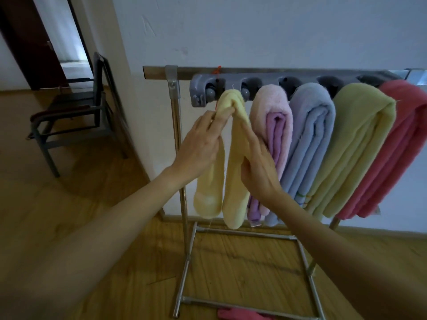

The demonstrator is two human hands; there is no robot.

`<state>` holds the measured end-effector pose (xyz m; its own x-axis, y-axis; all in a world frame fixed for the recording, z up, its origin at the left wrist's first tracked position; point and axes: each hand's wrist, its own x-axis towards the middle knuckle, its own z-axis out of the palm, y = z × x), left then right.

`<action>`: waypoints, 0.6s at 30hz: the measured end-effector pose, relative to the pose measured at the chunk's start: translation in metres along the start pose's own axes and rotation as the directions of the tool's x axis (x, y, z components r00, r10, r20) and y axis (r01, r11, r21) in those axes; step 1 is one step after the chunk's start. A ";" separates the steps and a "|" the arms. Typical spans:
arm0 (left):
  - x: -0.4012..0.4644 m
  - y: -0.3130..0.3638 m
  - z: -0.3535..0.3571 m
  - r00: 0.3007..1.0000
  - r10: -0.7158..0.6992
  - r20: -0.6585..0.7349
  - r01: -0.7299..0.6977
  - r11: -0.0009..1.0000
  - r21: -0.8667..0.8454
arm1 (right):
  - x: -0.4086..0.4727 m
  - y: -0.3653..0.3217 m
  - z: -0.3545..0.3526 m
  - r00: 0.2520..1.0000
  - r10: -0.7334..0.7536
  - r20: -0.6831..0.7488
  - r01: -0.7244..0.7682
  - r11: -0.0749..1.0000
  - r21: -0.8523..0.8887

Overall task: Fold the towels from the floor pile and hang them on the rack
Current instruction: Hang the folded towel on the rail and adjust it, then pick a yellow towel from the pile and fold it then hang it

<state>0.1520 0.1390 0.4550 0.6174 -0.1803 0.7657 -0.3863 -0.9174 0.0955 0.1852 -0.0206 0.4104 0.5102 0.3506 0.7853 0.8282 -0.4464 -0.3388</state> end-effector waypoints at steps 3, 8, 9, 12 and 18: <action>-0.022 0.006 0.013 0.975 -0.197 -0.106 0.165 0.953 -0.256 | -0.009 0.009 -0.002 0.998 0.067 -0.020 -0.065 0.996 0.056; -0.064 0.003 0.051 0.881 -0.473 -0.020 0.430 0.818 -0.383 | -0.022 0.013 0.008 0.968 0.246 0.049 -0.248 0.968 0.026; -0.073 0.001 0.061 0.872 -0.490 0.019 0.461 0.806 -0.370 | -0.026 0.014 0.011 0.966 0.253 0.047 -0.254 0.967 0.003; -0.096 -0.004 0.087 0.825 -0.543 0.158 0.564 0.767 -0.307 | -0.038 0.017 0.025 0.962 0.273 0.025 -0.271 0.960 -0.067; -0.130 -0.024 0.123 0.718 -0.636 0.283 0.695 0.679 -0.238 | -0.069 0.027 0.051 0.947 0.319 0.040 -0.311 0.940 -0.137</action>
<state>0.1657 0.1410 0.2747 0.8830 0.3531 0.3093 0.0035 -0.6638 0.7479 0.1842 -0.0149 0.3206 0.7569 0.2223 0.6146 0.5880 -0.6421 -0.4919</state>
